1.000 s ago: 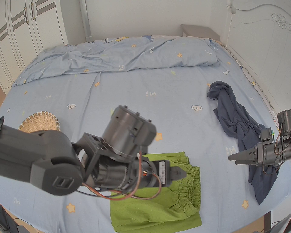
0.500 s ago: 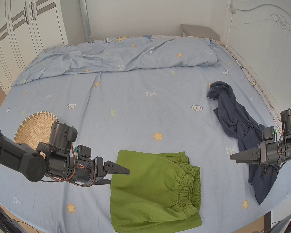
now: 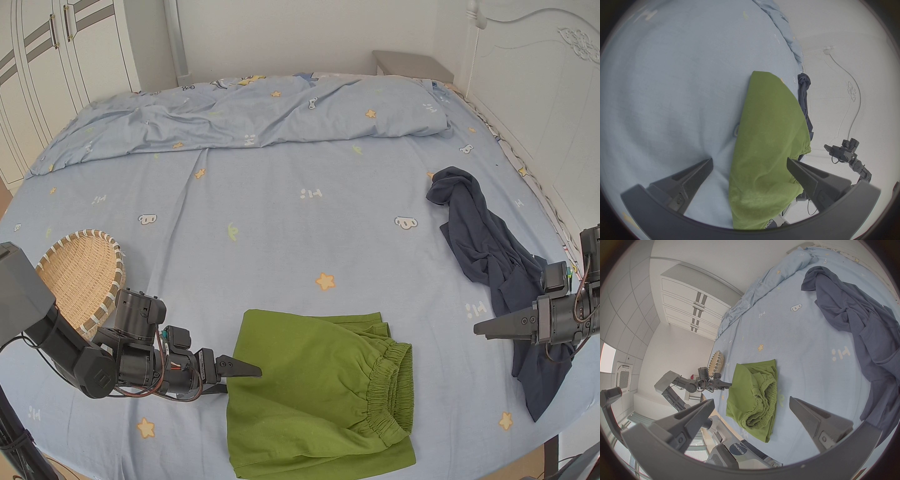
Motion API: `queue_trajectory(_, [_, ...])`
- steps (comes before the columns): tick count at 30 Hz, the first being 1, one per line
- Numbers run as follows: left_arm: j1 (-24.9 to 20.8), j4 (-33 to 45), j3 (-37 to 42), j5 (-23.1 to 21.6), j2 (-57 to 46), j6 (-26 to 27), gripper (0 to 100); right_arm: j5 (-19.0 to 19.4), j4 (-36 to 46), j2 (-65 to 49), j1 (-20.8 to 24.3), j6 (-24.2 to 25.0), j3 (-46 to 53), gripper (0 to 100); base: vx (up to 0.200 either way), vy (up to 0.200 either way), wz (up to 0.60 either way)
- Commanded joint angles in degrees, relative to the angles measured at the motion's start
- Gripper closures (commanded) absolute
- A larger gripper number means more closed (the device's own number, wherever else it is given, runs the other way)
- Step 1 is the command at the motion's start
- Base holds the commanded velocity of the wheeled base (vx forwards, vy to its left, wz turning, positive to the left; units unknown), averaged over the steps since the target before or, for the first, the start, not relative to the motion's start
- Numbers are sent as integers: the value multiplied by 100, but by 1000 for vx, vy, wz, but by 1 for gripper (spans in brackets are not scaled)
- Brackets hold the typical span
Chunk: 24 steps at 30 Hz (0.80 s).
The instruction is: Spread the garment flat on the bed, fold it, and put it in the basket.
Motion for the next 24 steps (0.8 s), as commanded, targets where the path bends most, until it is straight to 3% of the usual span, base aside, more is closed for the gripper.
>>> queue_trajectory(1, [-8, -31, 30, -34, 204, -69, 0, 0, -2, -4, 11, -1, 3, 0, 0, 0, 0])
queue_trajectory(8, [-518, -383, 92, -52, 256, -789, 0, 0, -2, 14, 11, -10, 3, 0, 0, 0, 0])
queue_trajectory(20, [-993, -602, 109, -52, 318, -1027, 0, 0, -2, 14, 19, -27, 12, 0, 0, 0, 0])
queue_trajectory(21, [-1001, -646, 92, -52, 344, -1027, 100, 0, -2, 14, 19, -27, 12, 0, 0, 0, 0])
queue_trajectory(24, [-1001, -752, 48, -52, 423, -1027, 100, 0, -2, 14, 19, -19, 12, 0, 0, 0, 0])
